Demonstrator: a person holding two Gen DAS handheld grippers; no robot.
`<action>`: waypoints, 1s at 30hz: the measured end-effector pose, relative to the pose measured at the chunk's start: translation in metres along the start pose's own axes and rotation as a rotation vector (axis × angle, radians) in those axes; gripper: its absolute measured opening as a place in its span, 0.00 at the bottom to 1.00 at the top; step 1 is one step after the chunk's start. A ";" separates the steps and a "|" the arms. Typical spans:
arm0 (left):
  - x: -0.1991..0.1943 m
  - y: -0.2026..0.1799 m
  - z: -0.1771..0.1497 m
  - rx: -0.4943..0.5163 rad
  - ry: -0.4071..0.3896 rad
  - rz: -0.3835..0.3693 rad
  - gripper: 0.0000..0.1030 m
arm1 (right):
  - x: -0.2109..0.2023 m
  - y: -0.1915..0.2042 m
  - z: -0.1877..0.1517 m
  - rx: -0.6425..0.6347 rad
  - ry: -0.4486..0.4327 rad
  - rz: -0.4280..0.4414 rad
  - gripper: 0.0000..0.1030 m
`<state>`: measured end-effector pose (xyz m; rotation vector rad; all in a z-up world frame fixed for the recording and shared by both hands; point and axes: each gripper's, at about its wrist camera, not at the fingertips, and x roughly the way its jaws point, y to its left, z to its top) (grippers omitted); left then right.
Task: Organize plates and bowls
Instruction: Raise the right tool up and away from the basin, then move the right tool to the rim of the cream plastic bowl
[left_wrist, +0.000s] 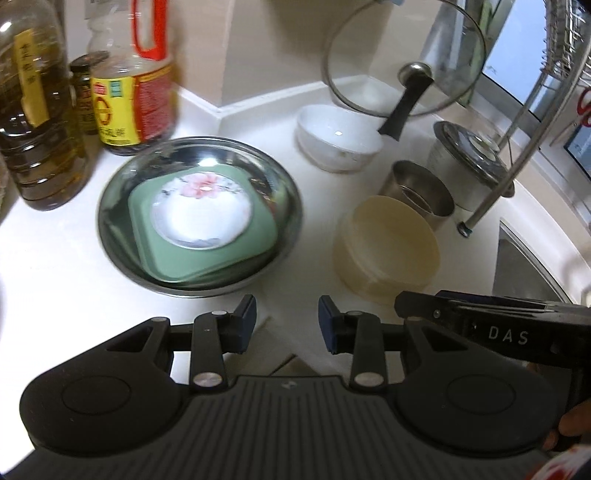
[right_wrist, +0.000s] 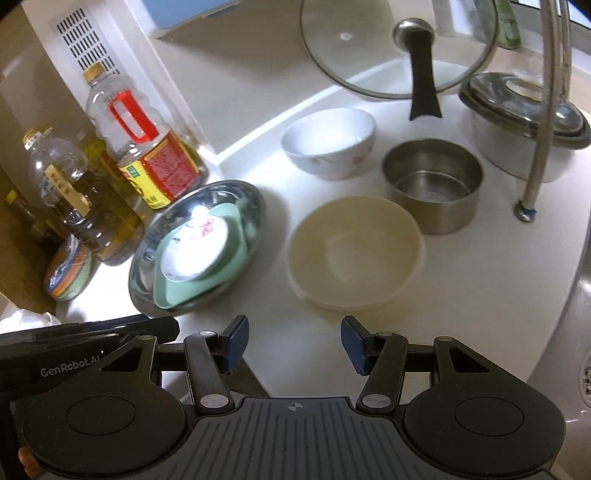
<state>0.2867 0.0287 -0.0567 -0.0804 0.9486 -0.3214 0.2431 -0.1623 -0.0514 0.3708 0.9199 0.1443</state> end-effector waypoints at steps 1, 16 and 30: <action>0.002 -0.006 0.000 0.008 0.003 -0.001 0.32 | -0.002 -0.004 0.000 0.000 0.001 0.000 0.54; 0.027 -0.064 0.004 0.025 0.022 0.022 0.32 | -0.017 -0.067 0.007 0.015 0.012 -0.002 0.54; 0.042 -0.076 0.009 0.027 0.021 0.035 0.33 | -0.007 -0.087 0.016 0.018 0.010 0.002 0.54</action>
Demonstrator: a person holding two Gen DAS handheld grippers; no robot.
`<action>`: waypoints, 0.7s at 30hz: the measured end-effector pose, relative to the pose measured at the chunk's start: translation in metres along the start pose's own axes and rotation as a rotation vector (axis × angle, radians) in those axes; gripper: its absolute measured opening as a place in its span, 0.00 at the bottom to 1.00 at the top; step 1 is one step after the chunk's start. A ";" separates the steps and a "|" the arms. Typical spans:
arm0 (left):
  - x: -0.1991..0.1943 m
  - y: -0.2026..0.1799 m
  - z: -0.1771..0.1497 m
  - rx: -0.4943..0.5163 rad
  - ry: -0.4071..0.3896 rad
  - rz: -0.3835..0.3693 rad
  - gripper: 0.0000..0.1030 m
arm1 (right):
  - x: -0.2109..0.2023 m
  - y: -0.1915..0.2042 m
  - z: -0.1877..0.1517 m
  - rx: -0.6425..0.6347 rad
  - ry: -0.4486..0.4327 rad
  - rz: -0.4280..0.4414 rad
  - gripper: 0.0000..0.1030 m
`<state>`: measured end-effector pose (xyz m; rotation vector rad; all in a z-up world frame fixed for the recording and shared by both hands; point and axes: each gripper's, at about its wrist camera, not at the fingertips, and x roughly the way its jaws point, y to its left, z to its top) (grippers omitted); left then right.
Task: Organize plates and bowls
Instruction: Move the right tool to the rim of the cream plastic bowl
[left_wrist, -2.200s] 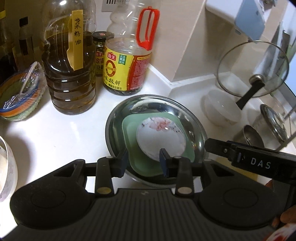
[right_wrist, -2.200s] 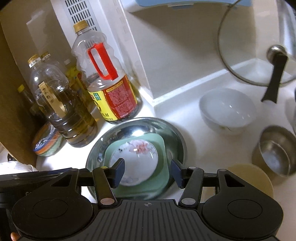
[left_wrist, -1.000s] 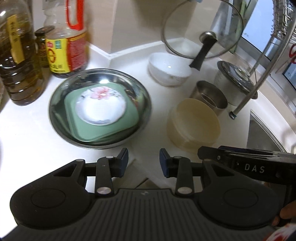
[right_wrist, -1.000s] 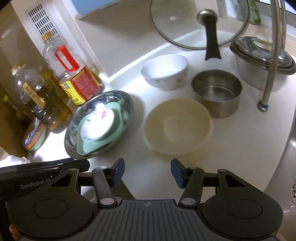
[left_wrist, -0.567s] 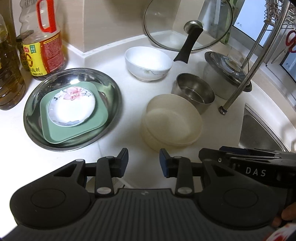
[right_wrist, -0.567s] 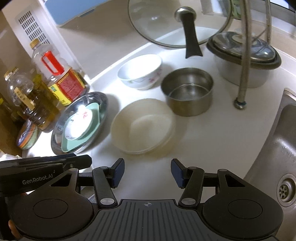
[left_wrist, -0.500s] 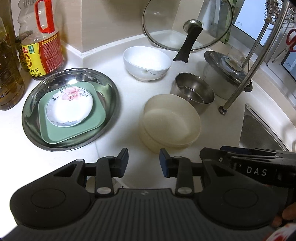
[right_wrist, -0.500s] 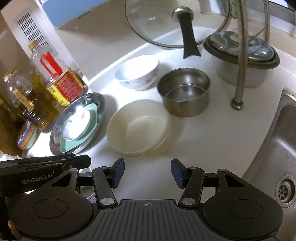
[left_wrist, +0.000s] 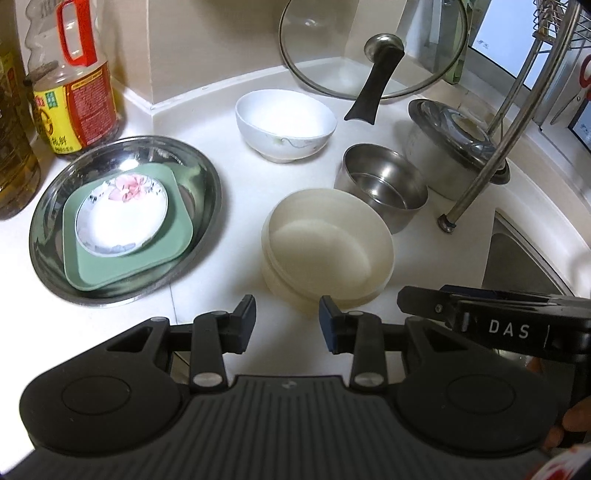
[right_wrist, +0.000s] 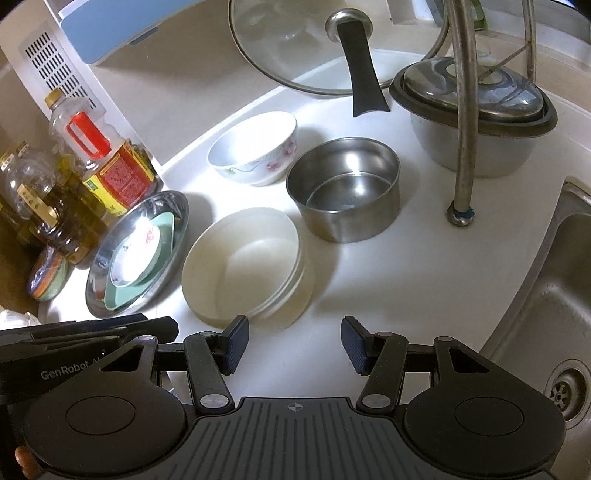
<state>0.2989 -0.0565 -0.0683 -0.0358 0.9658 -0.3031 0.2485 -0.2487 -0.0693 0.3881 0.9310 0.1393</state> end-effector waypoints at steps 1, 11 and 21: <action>0.001 0.001 0.001 0.004 0.000 -0.005 0.33 | 0.001 0.001 0.001 0.001 -0.005 -0.006 0.54; 0.014 0.013 0.017 0.040 0.000 -0.074 0.33 | 0.007 0.009 0.011 0.048 -0.046 -0.060 0.54; 0.037 0.017 0.032 0.052 0.033 -0.095 0.32 | 0.023 0.013 0.020 0.059 -0.052 -0.081 0.54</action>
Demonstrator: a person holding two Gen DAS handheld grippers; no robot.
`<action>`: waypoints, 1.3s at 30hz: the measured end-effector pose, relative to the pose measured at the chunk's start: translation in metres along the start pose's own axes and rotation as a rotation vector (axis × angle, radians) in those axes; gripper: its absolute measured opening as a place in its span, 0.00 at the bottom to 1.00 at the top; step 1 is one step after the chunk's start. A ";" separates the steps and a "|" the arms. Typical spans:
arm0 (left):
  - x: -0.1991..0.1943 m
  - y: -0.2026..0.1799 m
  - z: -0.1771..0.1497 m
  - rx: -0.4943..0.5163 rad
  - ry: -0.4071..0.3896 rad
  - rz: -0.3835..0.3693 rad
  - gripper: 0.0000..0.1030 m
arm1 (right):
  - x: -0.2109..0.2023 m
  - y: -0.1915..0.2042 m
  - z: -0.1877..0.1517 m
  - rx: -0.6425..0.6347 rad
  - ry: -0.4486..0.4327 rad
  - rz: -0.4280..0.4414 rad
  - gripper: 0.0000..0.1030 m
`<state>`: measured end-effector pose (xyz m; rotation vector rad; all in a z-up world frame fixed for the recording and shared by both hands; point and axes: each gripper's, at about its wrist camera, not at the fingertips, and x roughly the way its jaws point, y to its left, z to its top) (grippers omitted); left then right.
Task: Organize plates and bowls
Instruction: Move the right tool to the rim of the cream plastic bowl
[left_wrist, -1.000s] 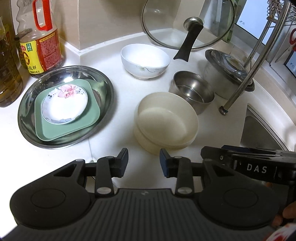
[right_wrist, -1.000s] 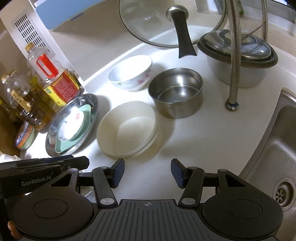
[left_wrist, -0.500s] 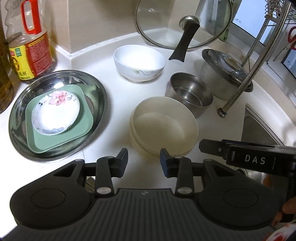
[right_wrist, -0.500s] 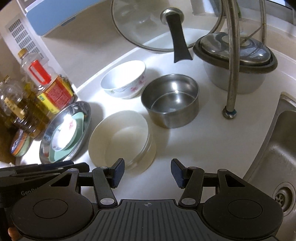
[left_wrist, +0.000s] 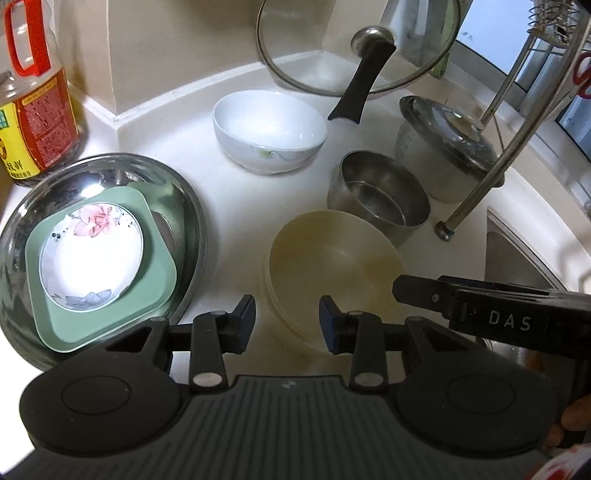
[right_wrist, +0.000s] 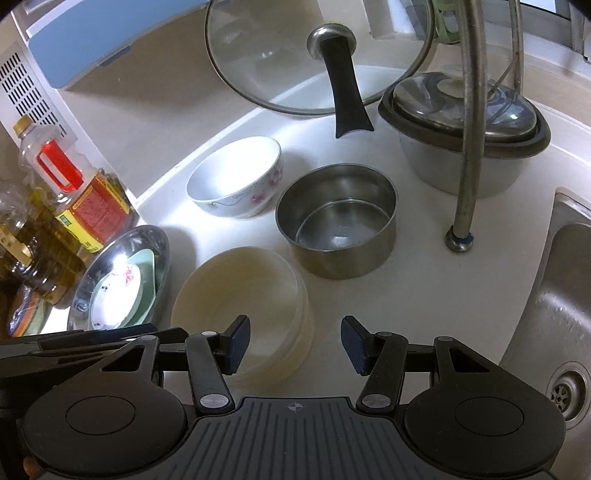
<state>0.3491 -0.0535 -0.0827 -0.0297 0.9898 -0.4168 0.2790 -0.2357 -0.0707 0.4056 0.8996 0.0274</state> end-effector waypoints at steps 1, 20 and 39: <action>0.003 0.001 0.001 -0.001 0.003 0.002 0.32 | 0.003 0.000 0.001 -0.002 0.004 -0.003 0.54; 0.031 0.005 0.016 0.000 0.056 0.020 0.23 | 0.032 -0.006 0.011 -0.012 0.041 -0.003 0.36; 0.030 0.004 0.015 0.009 0.055 0.029 0.13 | 0.034 -0.002 0.010 -0.034 0.066 -0.013 0.14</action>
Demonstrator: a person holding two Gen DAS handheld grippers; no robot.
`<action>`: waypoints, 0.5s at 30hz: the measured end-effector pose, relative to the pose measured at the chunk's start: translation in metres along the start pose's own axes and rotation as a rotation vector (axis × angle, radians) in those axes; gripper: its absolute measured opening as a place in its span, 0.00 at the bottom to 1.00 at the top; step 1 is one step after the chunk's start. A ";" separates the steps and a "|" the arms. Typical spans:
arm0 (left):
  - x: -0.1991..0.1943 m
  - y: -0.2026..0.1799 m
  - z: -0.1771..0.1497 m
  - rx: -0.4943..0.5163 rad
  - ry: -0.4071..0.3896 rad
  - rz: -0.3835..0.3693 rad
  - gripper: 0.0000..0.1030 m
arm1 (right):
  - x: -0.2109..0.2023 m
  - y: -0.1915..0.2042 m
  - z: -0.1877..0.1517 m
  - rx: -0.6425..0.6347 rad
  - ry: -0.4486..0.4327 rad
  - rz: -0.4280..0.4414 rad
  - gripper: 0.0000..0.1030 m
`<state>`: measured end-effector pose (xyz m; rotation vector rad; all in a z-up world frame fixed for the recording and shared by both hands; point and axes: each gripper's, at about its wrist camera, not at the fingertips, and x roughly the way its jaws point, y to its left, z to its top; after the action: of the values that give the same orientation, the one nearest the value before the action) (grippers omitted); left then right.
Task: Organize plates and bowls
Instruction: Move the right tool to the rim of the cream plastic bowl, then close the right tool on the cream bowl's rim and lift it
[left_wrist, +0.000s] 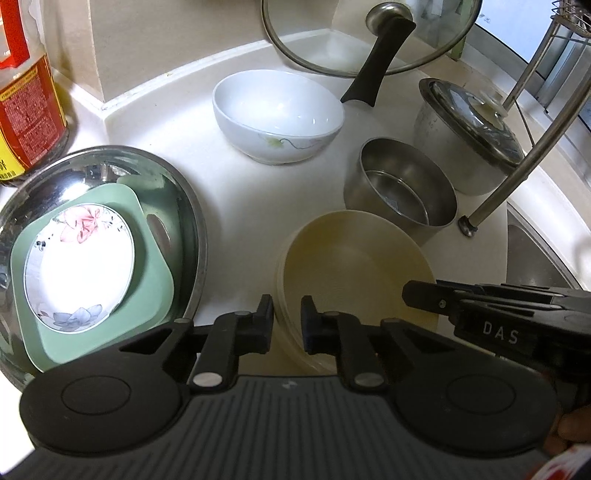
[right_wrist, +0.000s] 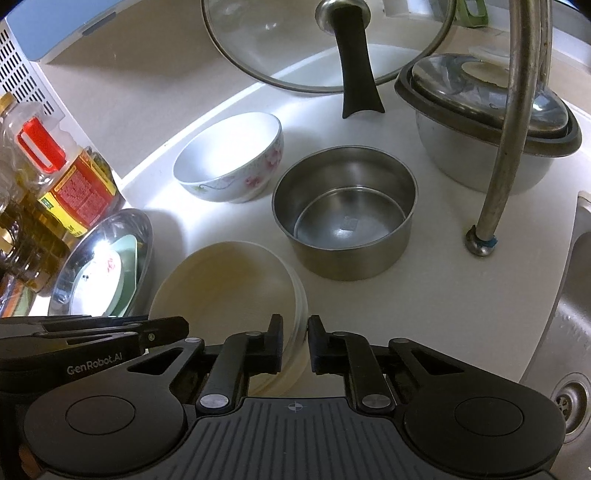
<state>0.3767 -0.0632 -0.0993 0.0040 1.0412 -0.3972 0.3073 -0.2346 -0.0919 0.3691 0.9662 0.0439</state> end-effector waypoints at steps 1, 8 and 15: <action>-0.001 0.000 0.000 0.002 -0.004 0.004 0.13 | 0.000 0.000 0.000 -0.002 -0.001 0.001 0.14; -0.013 0.000 0.004 0.005 -0.027 0.003 0.13 | -0.007 0.002 0.004 -0.009 -0.017 0.012 0.13; -0.023 0.001 0.010 0.004 -0.051 0.005 0.13 | -0.015 0.007 0.009 -0.019 -0.035 0.024 0.14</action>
<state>0.3749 -0.0572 -0.0754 0.0004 0.9904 -0.3930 0.3067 -0.2334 -0.0736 0.3630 0.9266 0.0682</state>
